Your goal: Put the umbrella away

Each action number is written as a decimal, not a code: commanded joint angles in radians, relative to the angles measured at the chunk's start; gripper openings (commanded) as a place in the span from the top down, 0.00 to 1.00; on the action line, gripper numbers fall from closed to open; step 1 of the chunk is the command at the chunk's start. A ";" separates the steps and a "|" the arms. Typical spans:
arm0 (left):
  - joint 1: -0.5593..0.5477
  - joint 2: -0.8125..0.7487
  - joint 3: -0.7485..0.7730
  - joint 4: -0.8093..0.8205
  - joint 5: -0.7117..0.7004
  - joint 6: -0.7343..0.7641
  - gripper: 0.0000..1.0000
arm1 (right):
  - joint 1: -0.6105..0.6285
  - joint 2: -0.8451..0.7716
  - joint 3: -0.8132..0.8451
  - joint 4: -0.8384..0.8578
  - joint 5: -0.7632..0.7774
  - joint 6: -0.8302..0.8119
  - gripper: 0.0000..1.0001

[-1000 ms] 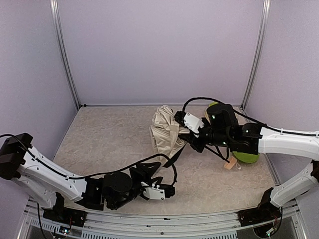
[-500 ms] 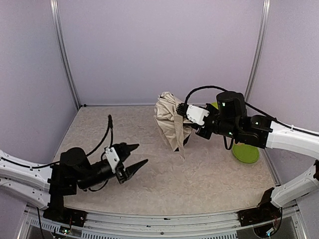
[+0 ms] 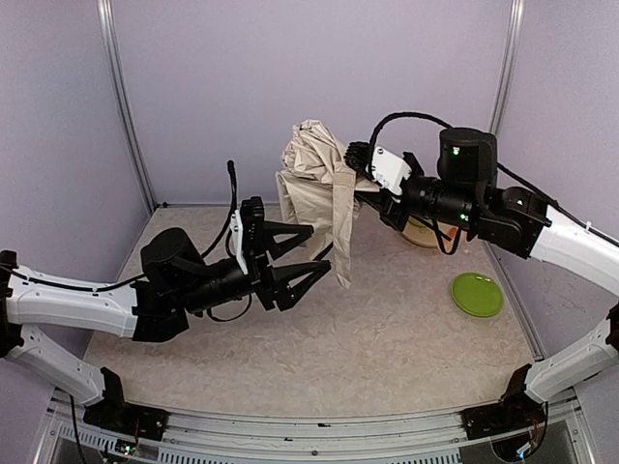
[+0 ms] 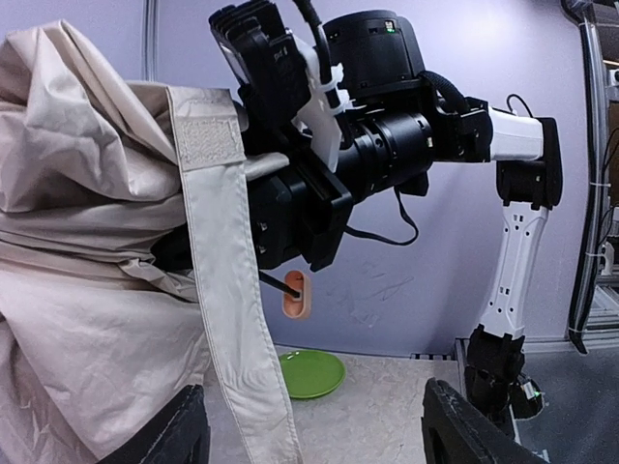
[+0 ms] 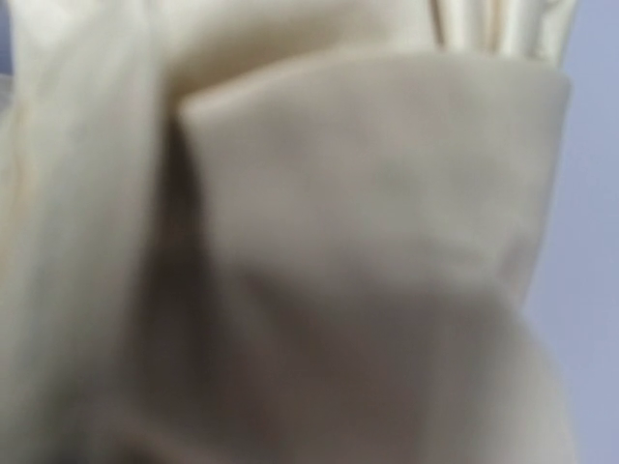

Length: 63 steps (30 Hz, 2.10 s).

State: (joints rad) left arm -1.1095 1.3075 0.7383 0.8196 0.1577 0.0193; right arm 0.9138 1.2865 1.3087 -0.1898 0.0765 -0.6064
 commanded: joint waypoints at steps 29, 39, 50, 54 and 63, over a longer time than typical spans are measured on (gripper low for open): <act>0.059 0.306 0.141 0.200 0.372 -0.028 0.85 | 0.018 -0.021 0.122 0.019 -0.143 0.071 1.00; 0.094 0.167 0.053 0.077 0.346 0.021 1.00 | -0.007 -0.057 0.158 -0.118 -0.137 0.124 1.00; 0.160 0.067 -0.059 -0.208 0.148 0.379 1.00 | -0.066 -0.119 0.181 -0.388 -0.713 0.204 1.00; 0.163 0.164 0.020 -0.219 0.160 0.430 1.00 | -0.059 -0.091 0.186 -0.411 -0.862 0.227 1.00; 0.332 0.241 0.116 -0.085 0.233 0.598 1.00 | 0.036 -0.014 0.167 -0.687 -0.995 0.142 1.00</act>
State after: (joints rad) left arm -0.8799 1.5059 0.8165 0.7177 0.4164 0.5072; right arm 0.8890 1.2953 1.4635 -0.7929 -0.6746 -0.4332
